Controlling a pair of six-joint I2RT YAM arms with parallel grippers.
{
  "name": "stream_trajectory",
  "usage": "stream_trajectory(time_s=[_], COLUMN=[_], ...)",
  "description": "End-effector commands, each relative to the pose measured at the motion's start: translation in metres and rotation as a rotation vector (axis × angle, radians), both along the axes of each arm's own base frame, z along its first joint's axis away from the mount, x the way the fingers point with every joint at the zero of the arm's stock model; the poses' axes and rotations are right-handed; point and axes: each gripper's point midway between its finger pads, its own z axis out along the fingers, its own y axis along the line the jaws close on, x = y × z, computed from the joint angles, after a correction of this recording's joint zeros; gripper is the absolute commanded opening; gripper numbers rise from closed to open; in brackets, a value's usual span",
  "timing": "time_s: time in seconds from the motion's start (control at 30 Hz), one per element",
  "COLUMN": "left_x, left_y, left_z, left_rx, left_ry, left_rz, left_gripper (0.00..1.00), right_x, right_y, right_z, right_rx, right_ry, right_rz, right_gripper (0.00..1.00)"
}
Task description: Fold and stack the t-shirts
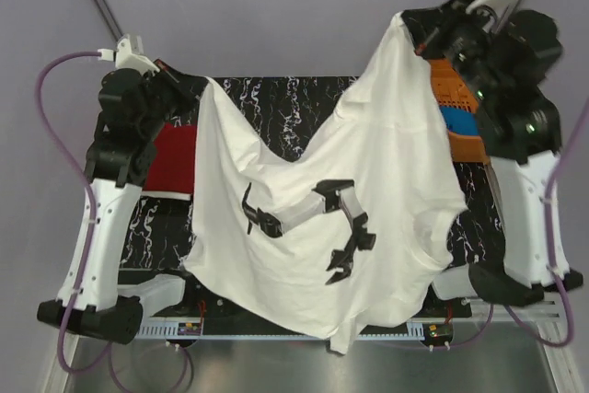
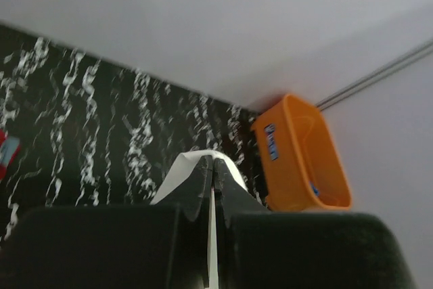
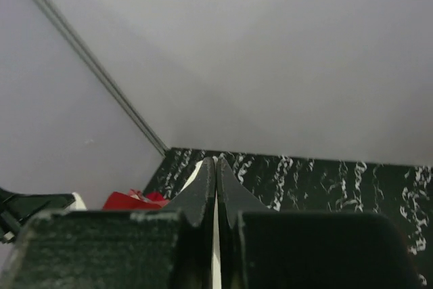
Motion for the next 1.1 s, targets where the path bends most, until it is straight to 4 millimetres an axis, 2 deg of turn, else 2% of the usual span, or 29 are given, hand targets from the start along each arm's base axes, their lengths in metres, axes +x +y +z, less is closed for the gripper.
stream_trajectory(time_s=[0.0, 0.03, 0.07, 0.1, 0.13, 0.17, 0.2, 0.23, 0.27, 0.3, 0.33, 0.37, 0.43, 0.47, 0.5, 0.57, 0.6, 0.63, 0.67, 0.7, 0.73, 0.77, 0.8, 0.87, 0.9, 0.93, 0.97, 1.03, 1.07], left_x=[0.026, 0.047, 0.058, 0.068, 0.094, 0.092, 0.096, 0.126, 0.104, 0.104, 0.129, 0.108, 0.122, 0.124, 0.158, 0.162, 0.173, 0.192, 0.200, 0.208, 0.219, 0.219, 0.216, 0.206, 0.195, 0.189, 0.176, 0.158, 0.142], left_y=[0.008, 0.008, 0.010, 0.009, 0.006, 0.002, -0.001, -0.005, -0.007, -0.007, -0.009, -0.005, 0.003, 0.018, 0.026, 0.034, 0.034, 0.031, 0.025, 0.022, 0.020, 0.017, 0.014, 0.012, 0.010, 0.013, 0.012, 0.019, 0.010], left_z=[0.016, 0.010, 0.020, 0.028, 0.026, 0.074, 0.099, 0.096, 0.161, 0.179, 0.173, 0.210, 0.206, 0.210, 0.162, 0.148, 0.123, 0.077, 0.053, 0.027, -0.030, -0.048, -0.063, -0.127, -0.134, -0.146, -0.180, -0.181, -0.210], left_rx=[-0.087, -0.099, -0.126, -0.135, -0.140, -0.144, -0.145, -0.146, -0.151, -0.151, -0.155, -0.158, -0.171, -0.184, -0.205, -0.189, -0.176, -0.173, -0.148, -0.144, -0.150, -0.156, -0.159, -0.158, -0.152, -0.132, -0.126, -0.104, -0.102], left_ry=[-0.074, -0.054, -0.084, -0.104, -0.093, -0.196, -0.247, -0.235, -0.384, -0.425, -0.417, -0.529, -0.549, -0.589, -0.472, -0.486, -0.444, -0.356, -0.325, -0.281, -0.174, -0.166, -0.151, -0.065, -0.060, -0.050, 0.014, 0.007, 0.077], left_rz=[-0.001, -0.005, -0.021, -0.038, -0.058, -0.091, -0.110, -0.128, -0.161, -0.168, -0.176, -0.187, -0.190, -0.175, -0.149, -0.123, -0.112, -0.109, -0.121, -0.124, -0.128, -0.148, -0.157, -0.147, -0.143, -0.124, -0.113, -0.073, -0.076], left_gripper=[0.00, 0.00, 0.00, 0.00, 0.00, 0.00, 0.00, 0.00, 0.00, 0.00, 0.00, 0.00, 0.00, 0.00, 0.00, 0.00, 0.00, 0.00, 0.00, 0.00, 0.00, 0.00, 0.00, 0.00, 0.00, 0.00, 0.00, 0.00, 0.00], right_x=[0.058, 0.058, 0.102, 0.114, 0.081, 0.084, 0.096, 0.103, 0.071, 0.072, 0.086, 0.085, 0.074, 0.090, 0.105, 0.138, 0.170, 0.184, 0.179, 0.205, 0.207, 0.197, 0.206, 0.196, 0.194, 0.189, 0.181, 0.173, 0.163], right_y=[-0.001, -0.015, -0.013, -0.016, -0.020, -0.034, -0.031, -0.047, -0.070, -0.080, -0.097, -0.113, -0.117, -0.125, -0.125, -0.127, -0.127, -0.125, -0.121, -0.128, -0.130, -0.127, -0.132, -0.130, -0.131, -0.130, -0.128, -0.128, -0.126], right_z=[-0.004, 0.022, -0.001, 0.005, 0.062, 0.074, 0.074, 0.078, 0.119, 0.121, 0.114, 0.116, 0.121, 0.111, 0.094, 0.059, 0.011, -0.013, -0.017, -0.079, -0.099, -0.103, -0.153, -0.180, -0.218, -0.230, -0.233, -0.273, -0.271], right_rx=[0.050, 0.104, 0.122, 0.140, 0.174, 0.197, 0.213, 0.323, 0.319, 0.338, 0.354, 0.339, 0.355, 0.368, 0.366, 0.383, 0.407, 0.459, 0.428, 0.506, 0.526, 0.510, 0.560, 0.525, 0.543, 0.547, 0.543, 0.562, 0.553], right_ry=[0.035, -0.004, 0.075, 0.070, -0.091, -0.139, -0.165, -0.133, -0.304, -0.315, -0.302, -0.319, -0.314, -0.294, -0.231, -0.133, 0.008, 0.082, 0.037, 0.169, 0.188, 0.172, 0.270, 0.299, 0.365, 0.385, 0.392, 0.467, 0.459], right_rz=[-0.006, 0.031, 0.046, 0.058, 0.097, 0.086, 0.154, 0.194, 0.196, 0.188, 0.137, 0.098, 0.170, 0.198, 0.237, 0.300, 0.358, 0.402, 0.445, 0.442, 0.437, 0.425, 0.379, 0.332, 0.307, 0.298, 0.290, 0.236, 0.226], right_gripper=[0.00, 0.00, 0.00, 0.00, 0.00, 0.00, 0.00, 0.00, 0.00, 0.00, 0.00, 0.00, 0.00, 0.00, 0.00, 0.00, 0.00, 0.00, 0.00, 0.00, 0.00, 0.00, 0.00, 0.00, 0.00, 0.00, 0.00, 0.00, 0.00])
